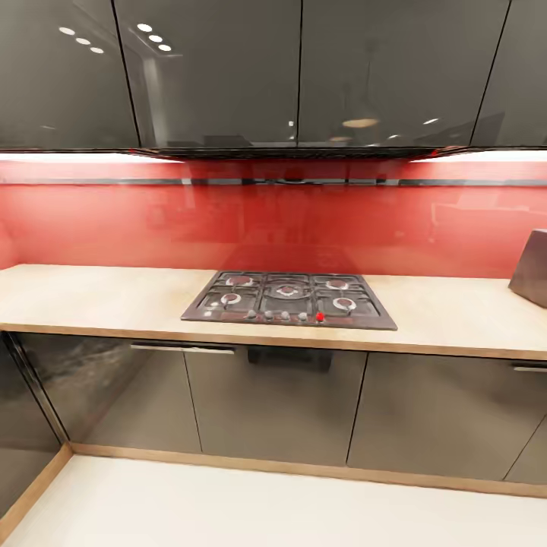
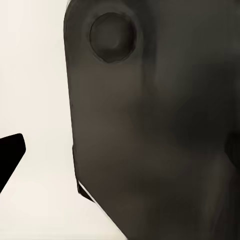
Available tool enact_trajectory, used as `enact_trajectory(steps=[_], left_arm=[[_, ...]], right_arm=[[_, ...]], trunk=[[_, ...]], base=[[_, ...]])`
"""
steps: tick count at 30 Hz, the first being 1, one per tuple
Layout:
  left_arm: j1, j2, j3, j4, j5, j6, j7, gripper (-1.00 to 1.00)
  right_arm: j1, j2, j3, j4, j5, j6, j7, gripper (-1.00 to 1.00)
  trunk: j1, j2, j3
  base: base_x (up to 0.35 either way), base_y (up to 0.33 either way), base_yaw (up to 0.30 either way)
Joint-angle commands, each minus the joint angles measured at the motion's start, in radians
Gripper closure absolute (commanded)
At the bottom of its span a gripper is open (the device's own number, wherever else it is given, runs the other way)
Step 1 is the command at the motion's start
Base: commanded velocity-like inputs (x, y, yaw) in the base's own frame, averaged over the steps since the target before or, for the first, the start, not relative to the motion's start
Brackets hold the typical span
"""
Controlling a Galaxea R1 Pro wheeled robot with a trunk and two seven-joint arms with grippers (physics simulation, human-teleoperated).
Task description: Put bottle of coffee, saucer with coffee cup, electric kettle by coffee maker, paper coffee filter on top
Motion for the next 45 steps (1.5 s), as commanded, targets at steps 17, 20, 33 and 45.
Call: enact_trajectory(steps=[17, 20, 33, 45], left_arm=[[-0.035, 0.009, 0.007, -0.031, 0.005, 0.009, -0.012, -1.0], [-0.035, 0.006, 0.008, -0.037, 0.006, 0.009, -0.011, -1.0], [-0.034, 0.016, 0.007, -0.112, 0.056, 0.01, -0.005, -1.0], [-0.034, 0.035, 0.008, -0.144, 0.093, 0.011, -0.005, -1.0]], right_arm=[[0.032, 0.065, -0.003, -0.006, 0.007, 0.053, -0.001, -1.0], [0.032, 0.065, -0.005, -0.007, 0.001, 0.058, 0.001, -1.0], [0.031, 0.063, -0.018, -0.066, 0.006, 0.048, -0.002, -1.0], [0.031, 0.06, -0.015, -0.108, 0.011, 0.045, -0.002, -1.0]], trunk=[[0.0, 0.0, 0.0], [0.0, 0.0, 0.0], [0.0, 0.0, -0.005], [0.0, 0.0, -0.012]], base=[[0.0, 0.0, 0.0], [0.0, 0.0, 0.0], [0.0, 0.0, 0.173], [0.186, 0.139, 0.275]])
